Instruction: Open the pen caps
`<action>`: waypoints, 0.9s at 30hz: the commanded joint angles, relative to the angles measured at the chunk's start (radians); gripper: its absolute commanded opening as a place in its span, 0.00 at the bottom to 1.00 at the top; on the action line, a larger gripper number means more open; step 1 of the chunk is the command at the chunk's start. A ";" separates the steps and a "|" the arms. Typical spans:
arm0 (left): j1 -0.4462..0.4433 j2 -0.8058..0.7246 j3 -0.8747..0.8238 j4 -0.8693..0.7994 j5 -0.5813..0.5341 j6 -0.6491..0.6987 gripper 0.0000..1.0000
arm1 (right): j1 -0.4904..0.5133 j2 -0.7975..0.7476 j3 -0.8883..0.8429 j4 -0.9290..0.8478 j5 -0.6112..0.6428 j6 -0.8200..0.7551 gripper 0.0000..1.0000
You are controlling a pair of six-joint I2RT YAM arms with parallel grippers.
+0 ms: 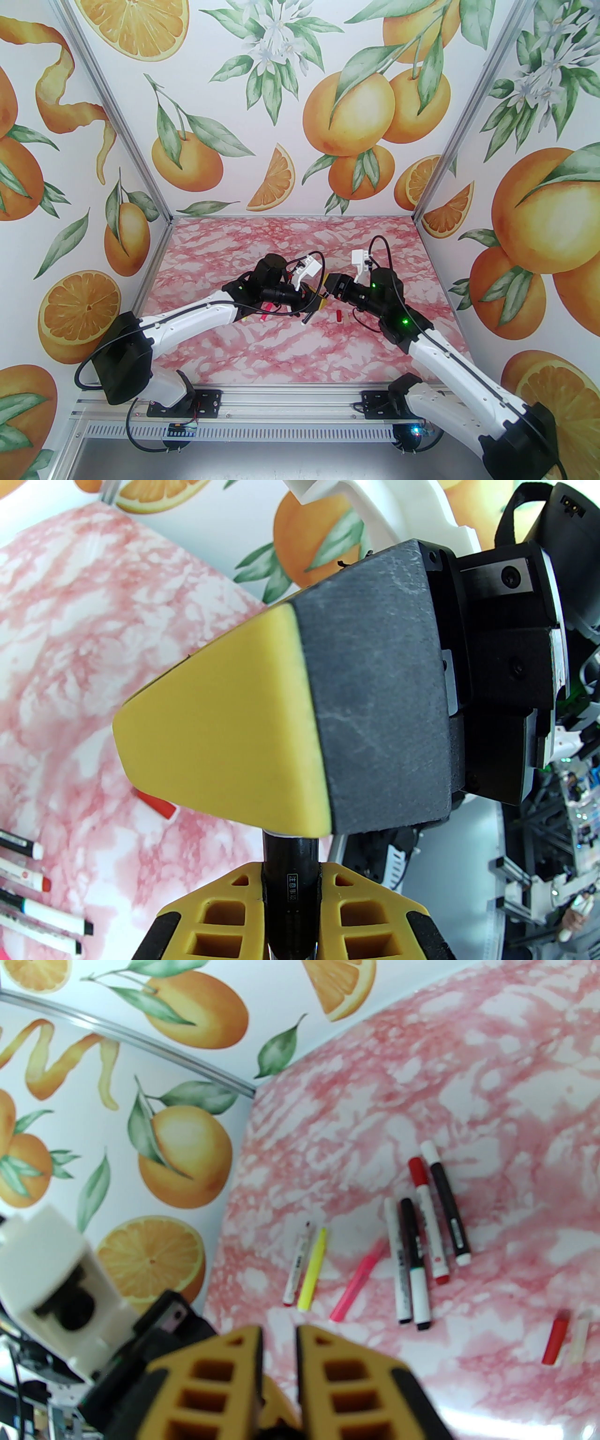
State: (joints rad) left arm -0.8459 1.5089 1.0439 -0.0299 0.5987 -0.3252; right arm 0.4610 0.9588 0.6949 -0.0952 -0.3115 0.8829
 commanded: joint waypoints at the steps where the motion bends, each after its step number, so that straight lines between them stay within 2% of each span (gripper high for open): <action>1: -0.018 -0.056 -0.019 -0.216 0.018 0.032 0.01 | -0.081 0.008 0.060 -0.054 0.319 -0.073 0.10; 9: -0.064 -0.074 -0.012 -0.274 -0.110 0.052 0.01 | -0.087 0.064 0.103 -0.105 0.388 -0.074 0.10; 12: -0.066 -0.092 -0.022 -0.267 -0.126 0.043 0.00 | -0.090 0.082 0.110 -0.097 0.359 -0.098 0.09; 17: -0.041 -0.166 -0.055 -0.244 -0.211 0.020 0.00 | -0.090 0.087 0.082 -0.172 0.267 -0.223 0.12; 22: 0.000 -0.230 -0.095 -0.257 -0.348 0.005 0.00 | -0.090 0.086 0.037 -0.350 0.318 -0.317 0.13; 27: 0.036 -0.282 -0.139 -0.257 -0.417 -0.024 0.00 | -0.090 0.097 -0.025 -0.397 0.382 -0.357 0.14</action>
State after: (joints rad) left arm -0.8249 1.2648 0.9310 -0.2810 0.2596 -0.3252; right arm 0.3714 1.0447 0.7006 -0.4114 0.0116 0.5858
